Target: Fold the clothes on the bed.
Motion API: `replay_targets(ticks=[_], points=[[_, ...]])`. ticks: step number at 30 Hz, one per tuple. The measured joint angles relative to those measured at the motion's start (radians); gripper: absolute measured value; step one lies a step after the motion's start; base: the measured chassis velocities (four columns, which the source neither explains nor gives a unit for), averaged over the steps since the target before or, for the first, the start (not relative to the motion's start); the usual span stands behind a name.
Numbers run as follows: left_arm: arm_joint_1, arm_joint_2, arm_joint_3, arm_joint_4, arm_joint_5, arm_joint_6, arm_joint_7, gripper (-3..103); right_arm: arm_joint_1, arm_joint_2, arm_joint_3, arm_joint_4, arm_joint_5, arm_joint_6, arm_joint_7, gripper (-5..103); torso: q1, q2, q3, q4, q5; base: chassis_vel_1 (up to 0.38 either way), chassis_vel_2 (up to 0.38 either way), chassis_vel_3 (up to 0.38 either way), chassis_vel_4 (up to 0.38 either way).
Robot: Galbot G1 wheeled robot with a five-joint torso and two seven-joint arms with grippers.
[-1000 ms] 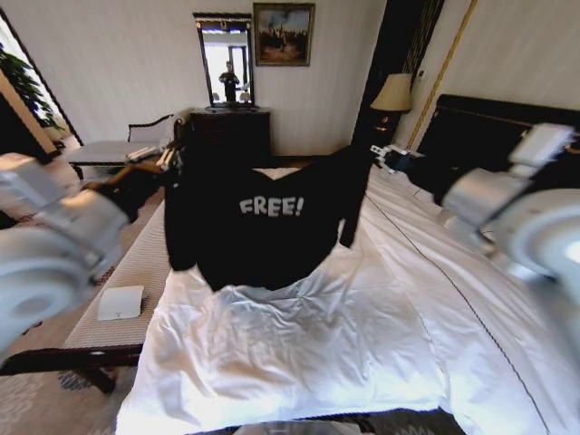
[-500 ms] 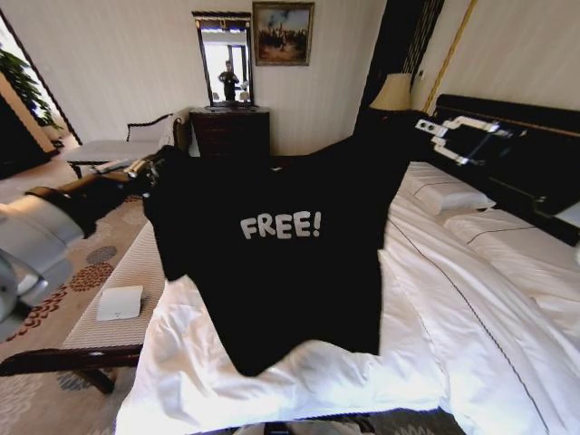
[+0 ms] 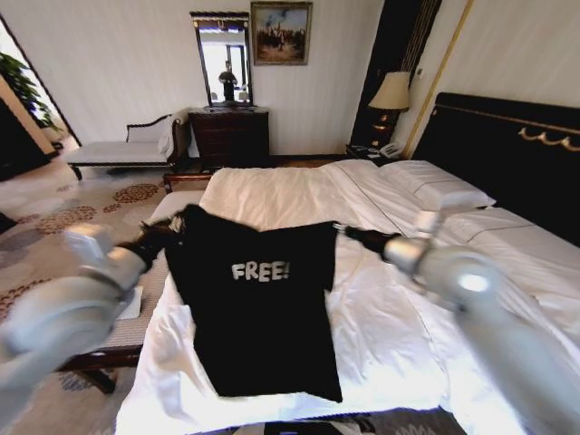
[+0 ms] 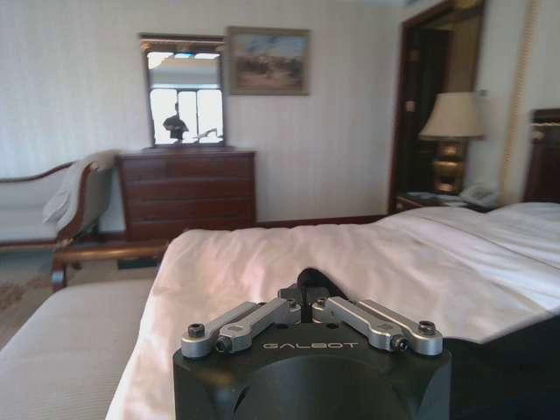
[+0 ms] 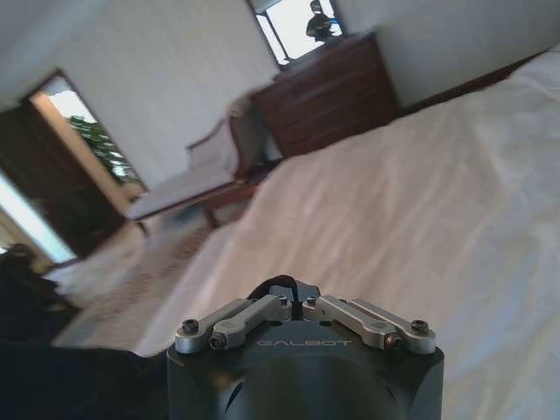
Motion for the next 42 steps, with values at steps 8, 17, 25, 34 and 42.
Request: replay_targets(ticks=[8, 17, 25, 34, 42], points=[[-0.308, -0.215, 0.369, 0.287, 0.120, -0.028, 0.021, 0, 0.048, 0.098, -0.109, -0.242, -0.209, 0.044, -0.081, 0, 0.000, 0.000, 0.000, -0.0008, 0.0014, 0.000, 0.000, 0.000, 0.000], [-0.533, -0.401, 0.560, 0.558, 0.159, -0.045, 0.036, 0, 0.080, 0.139, -0.129, -0.408, -0.352, 0.080, -0.131, 0, 0.000, 0.000, 0.000, -0.0010, 0.0014, 0.000, 0.000, 0.000, 0.000], [-0.757, -0.632, 0.661, 0.964, 0.149, -0.059, 0.067, 0, 0.215, 0.267, -0.202, -0.712, -0.456, 0.143, -0.164, 0, 0.000, 0.000, 0.000, -0.0007, 0.0010, 0.000, 0.000, 0.000, 0.000], [-0.915, -0.923, 0.648, 1.448, 0.223, -0.066, 0.136, 0, 0.336, 0.337, -0.206, -1.003, -0.510, 0.194, -0.194, 0, 0.000, 0.000, 0.000, -0.0017, 0.0012, 0.000, 0.000, 0.000, 0.000], [-0.964, -1.067, 0.534, 1.754, 0.344, 0.011, 0.120, 0, 0.432, 0.405, -0.200, -1.218, -0.468, 0.168, -0.168, 0, 0.000, 0.000, 0.000, -0.0002, 0.0010, 0.000, 0.000, 0.000, 0.000]])
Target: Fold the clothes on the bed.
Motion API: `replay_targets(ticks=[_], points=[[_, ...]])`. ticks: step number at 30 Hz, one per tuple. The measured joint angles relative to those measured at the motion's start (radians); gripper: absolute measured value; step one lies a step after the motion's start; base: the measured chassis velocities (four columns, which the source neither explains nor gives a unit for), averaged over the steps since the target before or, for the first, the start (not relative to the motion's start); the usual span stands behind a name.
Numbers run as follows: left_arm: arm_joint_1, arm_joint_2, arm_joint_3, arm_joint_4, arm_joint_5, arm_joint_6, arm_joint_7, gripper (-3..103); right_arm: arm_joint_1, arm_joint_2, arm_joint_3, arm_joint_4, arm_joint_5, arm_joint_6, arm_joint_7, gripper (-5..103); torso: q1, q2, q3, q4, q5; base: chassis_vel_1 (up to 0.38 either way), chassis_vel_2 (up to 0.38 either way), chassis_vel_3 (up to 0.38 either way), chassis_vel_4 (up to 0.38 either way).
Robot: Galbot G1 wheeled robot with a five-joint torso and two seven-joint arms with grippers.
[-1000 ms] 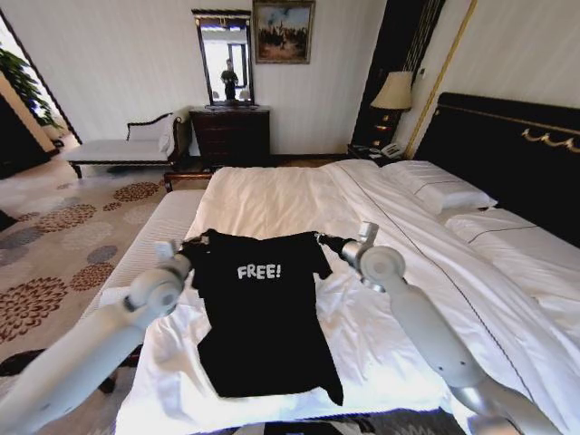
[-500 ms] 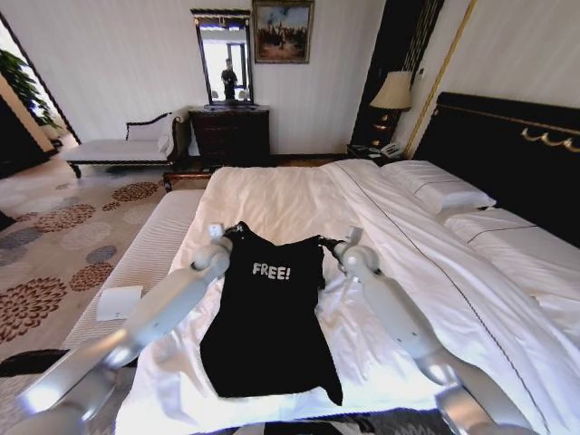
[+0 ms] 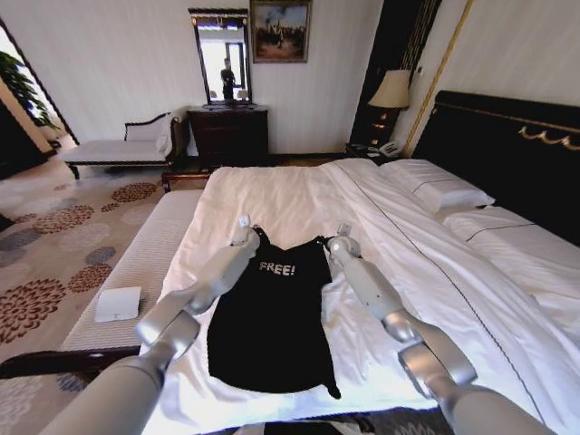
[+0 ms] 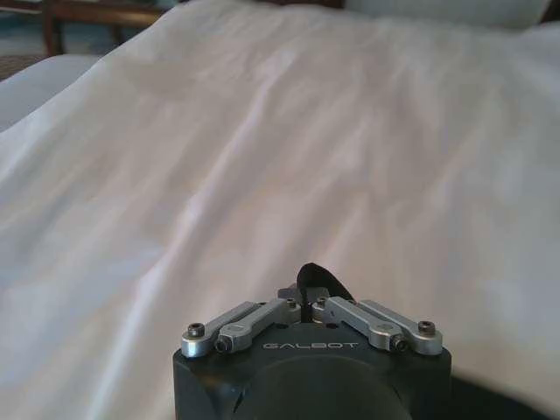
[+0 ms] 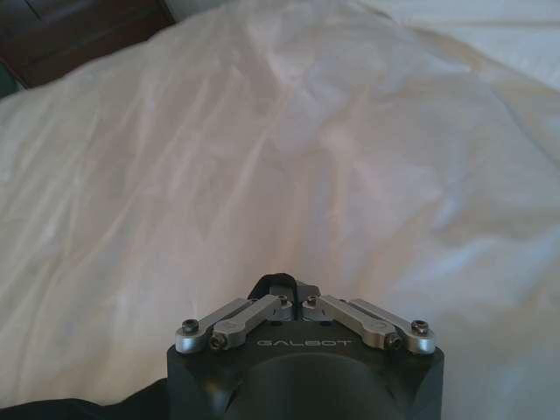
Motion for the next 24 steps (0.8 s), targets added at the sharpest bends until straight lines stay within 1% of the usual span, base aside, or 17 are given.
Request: replay_targets(ticks=[1, 2, 3, 8, 11, 12, 15, 16, 20, 22, 23, 24], points=[[-0.006, -0.014, -0.024, 0.038, 0.033, -0.005, 0.009, 0, 0.012, 0.009, 0.000, -0.024, -0.003, 0.000, -0.003, 0, 0.000, 0.000, 0.000, 0.0001, 0.0001, 0.000, 0.000, 0.000, 0.000], [-0.006, -0.014, -0.024, 0.038, 0.033, -0.005, 0.009, 0, 0.012, 0.009, 0.000, -0.024, -0.003, 0.000, -0.003, 0, 0.000, 0.000, 0.000, 0.0001, 0.0001, 0.000, 0.000, 0.000, 0.000], [-0.013, -0.028, -0.056, 0.074, 0.065, -0.015, 0.016, 0, 0.027, 0.021, 0.005, -0.050, -0.009, 0.005, -0.009, 0, 0.000, 0.000, 0.000, 0.0003, 0.0001, 0.000, 0.000, 0.000, 0.000], [-0.037, -0.029, -0.093, 0.102, 0.078, -0.020, 0.007, 0, 0.045, 0.031, 0.016, -0.107, -0.035, 0.022, -0.035, 0, 0.000, 0.000, 0.000, -0.0004, 0.0002, 0.000, 0.000, 0.000, 0.000], [-0.060, -0.023, -0.100, 0.129, 0.083, 0.011, -0.013, 0, 0.063, 0.048, 0.051, -0.161, -0.038, 0.026, -0.031, 0, 0.000, 0.000, 0.000, -0.0006, 0.0002, 0.000, 0.000, 0.000, 0.000], [-0.060, -0.023, -0.100, 0.129, 0.083, 0.011, -0.013, 0, 0.063, 0.048, 0.051, -0.161, -0.038, 0.026, -0.031, 0, 0.000, 0.000, 0.000, -0.0006, 0.0002, 0.000, 0.000, 0.000, 0.000], [-0.081, -0.023, -0.113, 0.169, 0.117, 0.064, -0.037, 0, 0.086, 0.068, 0.073, -0.210, -0.042, 0.017, -0.023, 0, 0.000, 0.000, 0.000, -0.0001, 0.0001, 0.000, 0.000, 0.000, 0.000], [-0.081, -0.023, -0.113, 0.169, 0.117, 0.064, -0.037, 0, 0.086, 0.068, 0.073, -0.210, -0.042, 0.017, -0.023, 0, 0.000, 0.000, 0.000, -0.0001, 0.0001, 0.000, 0.000, 0.000, 0.000], [-0.082, -0.020, -0.098, 0.159, 0.109, 0.131, -0.050, 0, 0.091, 0.074, 0.066, -0.217, -0.050, -0.026, -0.009, 0, 0.000, 0.000, 0.000, -0.0002, 0.0002, 0.000, 0.000, 0.000, 0.000], [-0.081, -0.020, -0.096, 0.155, 0.107, 0.136, -0.050, 0, 0.091, 0.074, 0.064, -0.217, -0.053, -0.028, -0.009, 0, 0.000, 0.000, 0.000, -0.0003, 0.0002, 0.000, 0.000, 0.000, 0.000], [-0.078, -0.020, -0.088, 0.147, 0.098, 0.151, -0.049, 0, 0.089, 0.073, 0.058, -0.217, -0.061, -0.032, -0.009, 0, 0.000, 0.000, 0.000, -0.0002, 0.0001, 0.000, 0.000, 0.000, 0.000], [-0.075, -0.019, -0.078, 0.138, 0.089, 0.166, -0.046, -2, 0.084, 0.069, 0.052, -0.211, -0.064, -0.037, -0.015, 0, 0.000, 0.000, 0.000, -0.0003, 0.0001, 0.000, 0.000, 0.000, 0.000]])
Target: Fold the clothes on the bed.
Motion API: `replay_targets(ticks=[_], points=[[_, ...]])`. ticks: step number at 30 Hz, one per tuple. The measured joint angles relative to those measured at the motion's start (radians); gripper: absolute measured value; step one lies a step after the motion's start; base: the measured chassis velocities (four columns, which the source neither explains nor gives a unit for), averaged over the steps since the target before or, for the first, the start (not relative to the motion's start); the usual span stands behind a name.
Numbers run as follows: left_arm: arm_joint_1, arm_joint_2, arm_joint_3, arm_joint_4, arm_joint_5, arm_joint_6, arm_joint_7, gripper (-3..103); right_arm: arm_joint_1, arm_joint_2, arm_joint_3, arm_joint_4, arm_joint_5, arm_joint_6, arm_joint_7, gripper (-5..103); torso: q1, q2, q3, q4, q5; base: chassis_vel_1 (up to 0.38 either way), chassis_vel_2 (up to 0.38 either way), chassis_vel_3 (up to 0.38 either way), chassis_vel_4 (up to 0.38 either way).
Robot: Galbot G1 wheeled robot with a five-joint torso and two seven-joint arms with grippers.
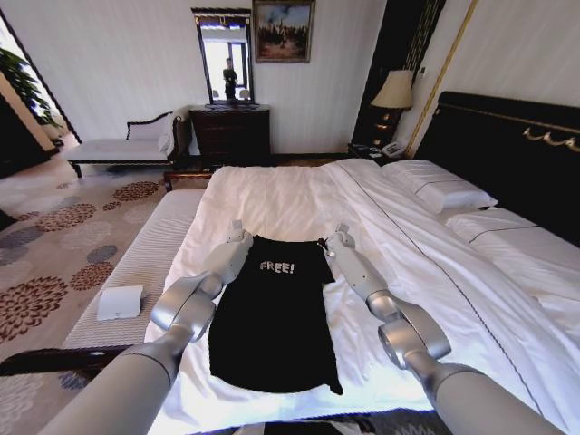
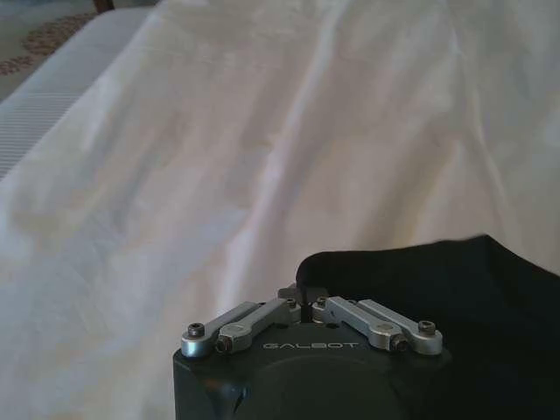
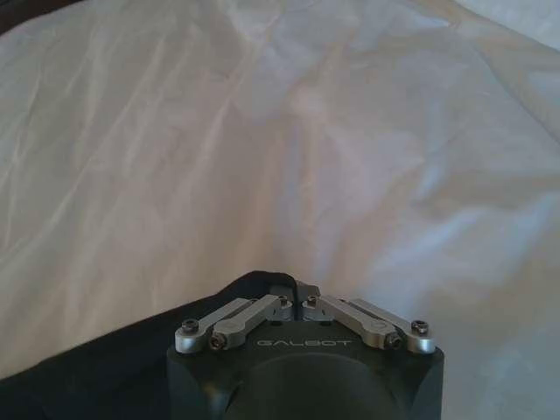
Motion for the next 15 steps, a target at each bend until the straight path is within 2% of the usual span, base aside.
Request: replay_targets(ticks=[1, 2, 4, 7, 9, 10, 11, 12, 13, 14, 15], points=[[0.003, 0.002, 0.007, -0.009, -0.005, 0.009, 0.004, 2, -0.005, -0.004, -0.006, 0.008, -0.001, -0.004, -0.008, -2, 0.000, 0.000, 0.000, 0.0000, 0.0001, 0.000, 0.000, 0.000, 0.000], [0.010, 0.007, 0.016, -0.025, -0.009, 0.012, 0.014, 7, -0.015, -0.012, -0.016, 0.031, -0.002, -0.006, -0.023, 3, 0.000, 0.000, 0.000, -0.0001, 0.0000, 0.000, 0.000, 0.000, 0.000], [0.015, 0.012, 0.022, -0.038, -0.013, 0.012, 0.019, 7, -0.022, -0.017, -0.022, 0.047, -0.001, -0.006, -0.034, 3, 0.000, 0.000, 0.000, -0.0001, 0.0000, 0.000, 0.000, 0.000, 0.000], [0.040, 0.051, 0.068, -0.133, -0.054, -0.012, 0.025, 23, -0.069, -0.055, -0.048, 0.163, 0.030, -0.006, -0.067, 19, 0.000, 0.000, 0.000, -0.0002, 0.0000, 0.000, 0.000, 0.000, 0.000], [0.043, 0.059, 0.076, -0.149, -0.063, -0.015, 0.026, 23, -0.076, -0.060, -0.051, 0.181, 0.036, -0.006, -0.070, 19, 0.000, 0.000, 0.000, -0.0002, 0.0001, 0.000, 0.000, 0.000, 0.000], [0.058, 0.099, 0.120, -0.223, -0.109, -0.021, 0.025, 34, -0.097, -0.078, -0.057, 0.239, 0.060, -0.005, -0.075, 30, 0.000, 0.000, 0.000, -0.0001, 0.0000, 0.000, 0.000, 0.000, 0.000], [0.067, 0.130, 0.151, -0.277, -0.135, -0.027, 0.026, 39, -0.114, -0.090, -0.062, 0.279, 0.080, -0.006, -0.078, 35, 0.000, 0.000, 0.000, -0.0002, -0.0001, 0.000, 0.000, 0.000, 0.000], [0.076, 0.161, 0.171, -0.323, -0.153, -0.034, 0.027, 44, -0.129, -0.100, -0.064, 0.308, 0.093, -0.007, -0.079, 35, 0.000, 0.000, 0.000, -0.0001, 0.0000, 0.000, 0.000, 0.000, 0.000], [0.076, 0.161, 0.171, -0.323, -0.153, -0.034, 0.027, 44, -0.129, -0.100, -0.064, 0.308, 0.093, -0.007, -0.079, 35, 0.000, 0.000, 0.000, -0.0001, 0.0000, 0.000, 0.000, 0.000, 0.000], [0.086, 0.192, 0.189, -0.368, -0.169, -0.041, 0.025, 44, -0.142, -0.109, -0.065, 0.334, 0.107, -0.010, -0.079, 41, 0.000, 0.000, 0.000, -0.0003, 0.0001, 0.000, 0.000, 0.000, 0.000], [0.097, 0.220, 0.201, -0.407, -0.182, -0.047, 0.023, 49, -0.154, -0.115, -0.065, 0.357, 0.116, -0.012, -0.078, 46, 0.000, 0.000, 0.000, -0.0002, -0.0002, 0.000, 0.000, 0.000, 0.000]])
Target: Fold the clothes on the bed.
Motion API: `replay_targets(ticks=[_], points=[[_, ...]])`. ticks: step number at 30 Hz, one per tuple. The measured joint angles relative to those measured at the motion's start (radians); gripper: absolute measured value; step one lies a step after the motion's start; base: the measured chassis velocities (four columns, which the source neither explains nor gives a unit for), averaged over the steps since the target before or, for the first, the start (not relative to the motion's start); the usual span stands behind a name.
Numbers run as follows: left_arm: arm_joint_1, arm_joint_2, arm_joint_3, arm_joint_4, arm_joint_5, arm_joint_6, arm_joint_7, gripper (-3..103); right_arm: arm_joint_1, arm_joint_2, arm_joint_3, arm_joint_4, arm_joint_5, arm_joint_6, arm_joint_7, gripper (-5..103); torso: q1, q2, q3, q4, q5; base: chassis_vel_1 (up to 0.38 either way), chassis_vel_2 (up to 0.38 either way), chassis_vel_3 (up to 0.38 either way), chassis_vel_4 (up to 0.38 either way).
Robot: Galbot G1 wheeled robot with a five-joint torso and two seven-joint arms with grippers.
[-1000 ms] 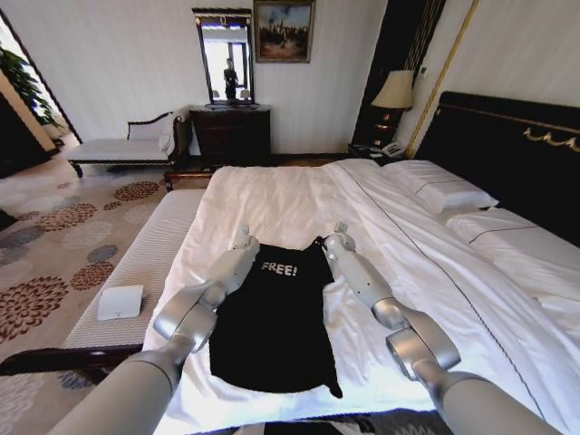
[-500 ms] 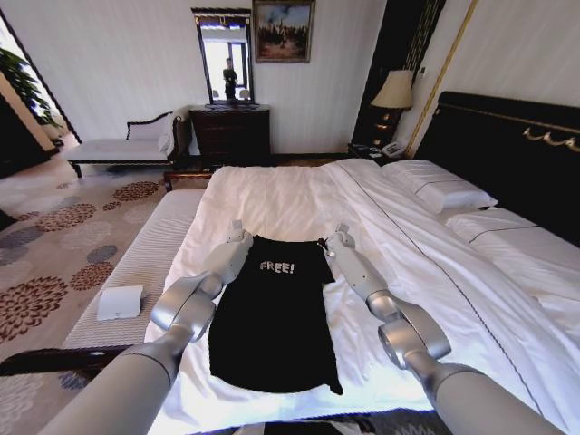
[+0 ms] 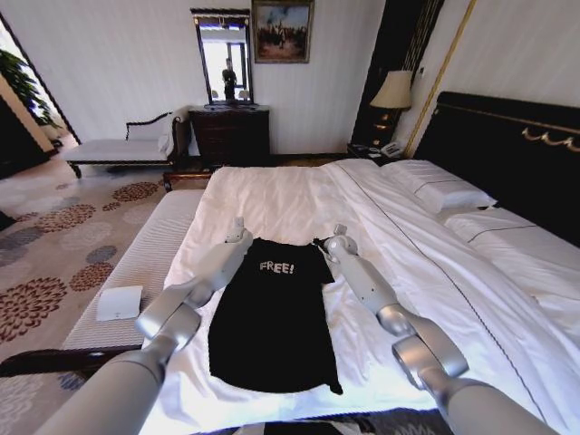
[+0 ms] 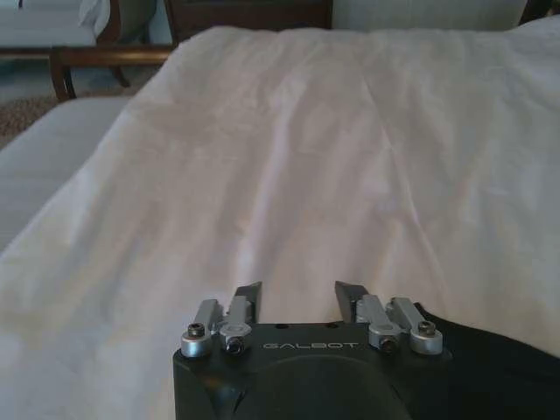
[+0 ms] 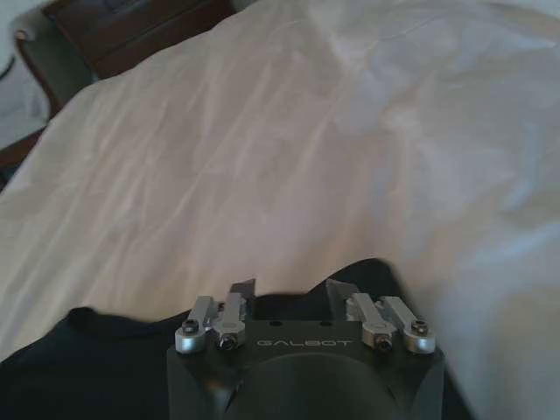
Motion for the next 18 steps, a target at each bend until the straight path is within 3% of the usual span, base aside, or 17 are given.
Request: replay_targets(ticks=[3, 4, 8, 9, 11, 13, 14, 18], points=[[0.067, 0.131, 0.021, -0.202, -0.053, -0.040, -0.023, 66, -0.059, -0.030, 0.006, 0.102, 0.011, -0.001, 0.014, 62, 0.000, 0.000, 0.000, 0.0005, 0.0004, 0.000, 0.000, 0.000, 0.000], [0.067, 0.131, 0.021, -0.202, -0.053, -0.040, -0.023, 66, -0.059, -0.030, 0.006, 0.102, 0.011, -0.001, 0.014, 62, 0.000, 0.000, 0.000, 0.0005, 0.0004, 0.000, 0.000, 0.000, 0.000], [0.186, 0.263, -0.004, -0.426, -0.043, -0.100, -0.027, 82, -0.136, -0.095, 0.031, 0.256, 0.003, 0.002, 0.024, 79, 0.000, 0.000, 0.000, 0.0006, 0.0002, 0.000, 0.000, 0.000, 0.000], [0.186, 0.263, -0.004, -0.426, -0.043, -0.100, -0.027, 82, -0.136, -0.095, 0.031, 0.256, 0.003, 0.002, 0.024, 79, 0.000, 0.000, 0.000, 0.0006, 0.0002, 0.000, 0.000, 0.000, 0.000], [0.290, 0.329, -0.048, -0.554, 0.003, -0.129, -0.018, 93, -0.195, -0.163, 0.048, 0.357, -0.024, 0.016, 0.018, 89, 0.000, 0.000, 0.000, 0.0001, -0.0002, 0.000, 0.000, 0.000, 0.000], [0.322, 0.346, -0.066, -0.586, 0.019, -0.137, -0.014, 93, -0.209, -0.177, 0.054, 0.379, -0.029, 0.018, 0.016, 89, 0.000, 0.000, 0.000, -0.0001, -0.0002, 0.000, 0.000, 0.000, 0.000], [0.406, 0.386, -0.119, -0.652, 0.060, -0.164, 0.003, 99, -0.252, -0.214, 0.072, 0.442, -0.038, 0.023, 0.015, 98, 0.000, 0.000, 0.000, -0.0005, 0.0001, 0.000, 0.000, 0.000, 0.000], [0.589, 0.454, -0.243, -0.780, 0.110, -0.196, 0.029, 100, -0.362, -0.273, 0.117, 0.575, -0.079, 0.038, 0.010, 100, 0.000, 0.000, 0.000, 0.0005, -0.0002, 0.000, 0.000, 0.000, 0.000]])
